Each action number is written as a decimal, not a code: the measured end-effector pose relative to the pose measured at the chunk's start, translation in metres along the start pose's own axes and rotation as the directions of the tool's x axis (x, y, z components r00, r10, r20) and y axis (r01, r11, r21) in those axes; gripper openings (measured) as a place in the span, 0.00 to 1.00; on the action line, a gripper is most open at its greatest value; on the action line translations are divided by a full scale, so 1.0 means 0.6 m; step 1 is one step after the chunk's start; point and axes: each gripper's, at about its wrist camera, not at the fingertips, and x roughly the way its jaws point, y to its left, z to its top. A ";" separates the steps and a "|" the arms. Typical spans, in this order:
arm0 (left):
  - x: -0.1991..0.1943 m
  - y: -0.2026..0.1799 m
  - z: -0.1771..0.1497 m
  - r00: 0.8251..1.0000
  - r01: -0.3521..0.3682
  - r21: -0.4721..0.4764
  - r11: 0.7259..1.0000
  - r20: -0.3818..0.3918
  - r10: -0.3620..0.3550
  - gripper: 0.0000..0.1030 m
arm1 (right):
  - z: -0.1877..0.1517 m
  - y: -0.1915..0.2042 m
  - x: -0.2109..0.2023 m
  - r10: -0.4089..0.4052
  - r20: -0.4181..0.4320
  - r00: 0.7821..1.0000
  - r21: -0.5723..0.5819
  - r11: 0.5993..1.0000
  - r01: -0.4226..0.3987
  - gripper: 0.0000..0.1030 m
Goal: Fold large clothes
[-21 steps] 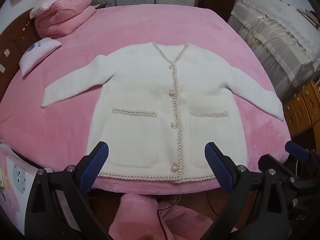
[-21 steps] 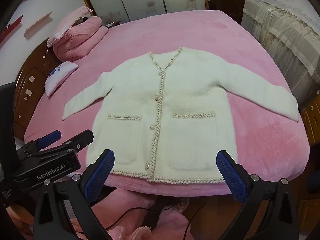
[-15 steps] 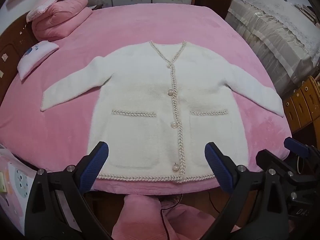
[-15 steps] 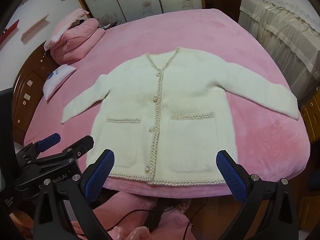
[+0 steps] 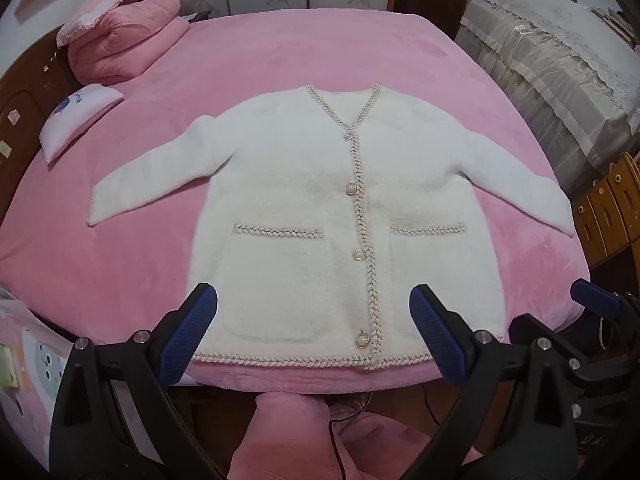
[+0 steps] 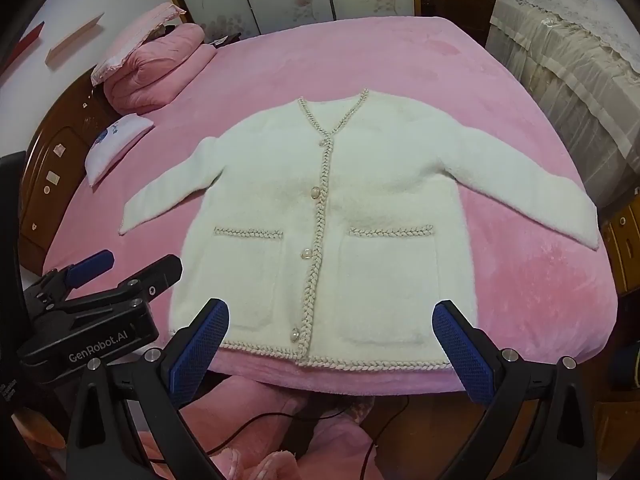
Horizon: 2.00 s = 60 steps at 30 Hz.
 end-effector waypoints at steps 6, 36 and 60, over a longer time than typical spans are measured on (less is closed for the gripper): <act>-0.006 -0.001 -0.006 1.000 0.001 0.023 1.000 0.011 -0.002 0.94 | 0.006 0.002 -0.002 -0.008 0.001 1.000 -0.003 1.000 0.008 1.00; -0.025 0.009 -0.010 0.999 0.004 0.004 1.000 0.040 -0.004 0.94 | 0.009 0.012 -0.019 0.011 0.027 1.000 -0.039 0.999 -0.010 1.00; -0.034 -0.001 -0.007 0.999 0.009 0.005 1.000 0.051 -0.009 0.93 | 0.008 0.013 -0.019 0.012 0.028 1.000 -0.040 0.999 -0.010 1.00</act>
